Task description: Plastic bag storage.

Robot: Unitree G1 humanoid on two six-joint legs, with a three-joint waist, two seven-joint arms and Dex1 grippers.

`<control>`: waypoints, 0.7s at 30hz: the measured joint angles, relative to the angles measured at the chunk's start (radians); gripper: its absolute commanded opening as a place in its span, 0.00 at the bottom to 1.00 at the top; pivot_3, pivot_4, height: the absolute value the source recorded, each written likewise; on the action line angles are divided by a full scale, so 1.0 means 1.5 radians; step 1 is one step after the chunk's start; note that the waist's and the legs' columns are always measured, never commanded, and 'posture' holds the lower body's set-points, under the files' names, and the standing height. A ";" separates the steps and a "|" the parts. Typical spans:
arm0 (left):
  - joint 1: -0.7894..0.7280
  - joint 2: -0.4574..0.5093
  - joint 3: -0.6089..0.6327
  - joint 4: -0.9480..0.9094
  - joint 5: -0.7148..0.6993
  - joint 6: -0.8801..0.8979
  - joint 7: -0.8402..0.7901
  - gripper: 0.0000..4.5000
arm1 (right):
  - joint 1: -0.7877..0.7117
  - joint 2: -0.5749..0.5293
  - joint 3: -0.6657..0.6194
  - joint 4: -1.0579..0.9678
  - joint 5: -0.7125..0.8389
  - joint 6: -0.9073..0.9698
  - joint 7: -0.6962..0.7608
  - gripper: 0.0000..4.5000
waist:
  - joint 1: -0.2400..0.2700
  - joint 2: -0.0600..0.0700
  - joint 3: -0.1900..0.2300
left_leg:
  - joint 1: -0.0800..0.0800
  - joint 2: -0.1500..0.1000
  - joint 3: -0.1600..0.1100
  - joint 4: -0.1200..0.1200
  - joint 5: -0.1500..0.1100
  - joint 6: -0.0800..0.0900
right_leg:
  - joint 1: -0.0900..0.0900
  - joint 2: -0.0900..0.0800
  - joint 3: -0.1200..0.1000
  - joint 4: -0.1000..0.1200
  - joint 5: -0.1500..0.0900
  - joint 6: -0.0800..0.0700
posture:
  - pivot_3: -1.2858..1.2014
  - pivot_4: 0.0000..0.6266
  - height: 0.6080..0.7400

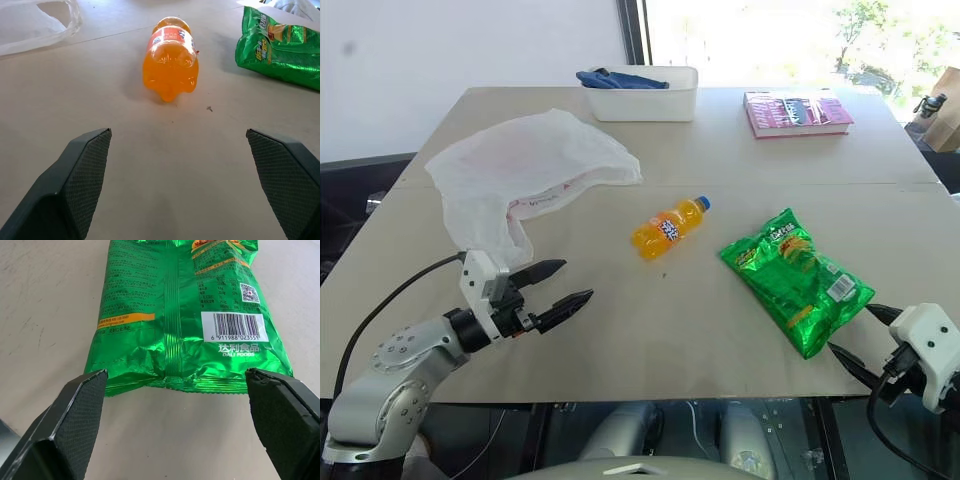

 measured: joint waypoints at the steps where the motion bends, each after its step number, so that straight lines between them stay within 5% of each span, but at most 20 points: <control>1: 0.000 0.000 0.000 0.000 0.000 0.000 0.000 0.99 | 0.000 0.000 0.000 0.000 0.000 0.000 0.000 0.99 | 0.000 0.000 0.000 | 0.000 0.000 0.000 0.000 0.000 0.000 | 0.000 0.000 0.000 0.000 0.000 0.000 | 0.52 0.24 1.00; 6: -0.102 -0.051 0.011 -0.008 -0.009 0.030 0.119 0.99 | -0.174 -0.075 0.006 -0.117 0.157 0.114 -0.055 0.99 | -0.006 0.004 0.003 | 0.000 0.000 0.000 0.001 0.000 0.000 | 0.000 0.001 0.000 0.001 0.001 0.001 | 0.52 0.24 1.00; 10: -0.196 -0.045 0.014 -0.009 0.085 0.097 0.286 0.99 | -0.312 -0.126 0.053 -0.190 0.277 0.167 -0.097 0.99 | 0.001 0.000 0.003 | -0.003 0.000 -0.004 0.001 0.001 -0.001 | 0.000 0.003 -0.004 -0.001 0.001 0.000 | 0.52 0.24 1.00; 15: -0.292 0.018 -0.030 0.033 0.216 0.190 0.396 0.99 | -0.345 -0.144 0.124 -0.180 0.259 0.167 -0.089 0.99 | 0.002 -0.003 0.002 | -0.017 -0.003 -0.005 0.005 0.002 -0.003 | -0.013 0.002 -0.006 0.000 0.001 0.001 | 0.52 0.24 1.00; 21: -0.400 0.110 -0.190 0.166 0.399 0.194 0.410 0.99 | -0.322 -0.123 0.161 -0.157 0.202 0.112 -0.064 0.99 | 0.001 -0.003 0.002 | -0.017 -0.002 -0.005 0.004 0.002 -0.004 | -0.014 0.002 -0.006 0.001 0.001 0.001 | 0.52 0.24 1.00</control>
